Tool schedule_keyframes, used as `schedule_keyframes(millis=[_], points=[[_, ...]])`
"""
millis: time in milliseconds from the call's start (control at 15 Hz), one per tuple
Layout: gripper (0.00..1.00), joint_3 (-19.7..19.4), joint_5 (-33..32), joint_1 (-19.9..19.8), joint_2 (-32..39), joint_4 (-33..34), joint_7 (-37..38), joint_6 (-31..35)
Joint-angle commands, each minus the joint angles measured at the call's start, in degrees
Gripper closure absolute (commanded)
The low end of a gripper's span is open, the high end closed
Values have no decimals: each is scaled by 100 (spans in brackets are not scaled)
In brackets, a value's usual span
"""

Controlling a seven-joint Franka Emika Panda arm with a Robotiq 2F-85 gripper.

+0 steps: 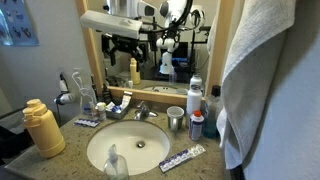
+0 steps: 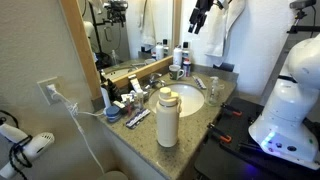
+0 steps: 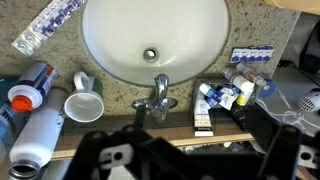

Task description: Lift the handle of the tap and then push it down

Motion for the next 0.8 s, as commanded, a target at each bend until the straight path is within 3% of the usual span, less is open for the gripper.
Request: schedule_keyframes(millis=[0, 267, 733], points=[[0, 145, 75, -167, 27, 10, -58, -18], [0, 160, 98, -141, 205, 115, -44, 26], [0, 822, 99, 73, 2233, 1268, 170, 733]])
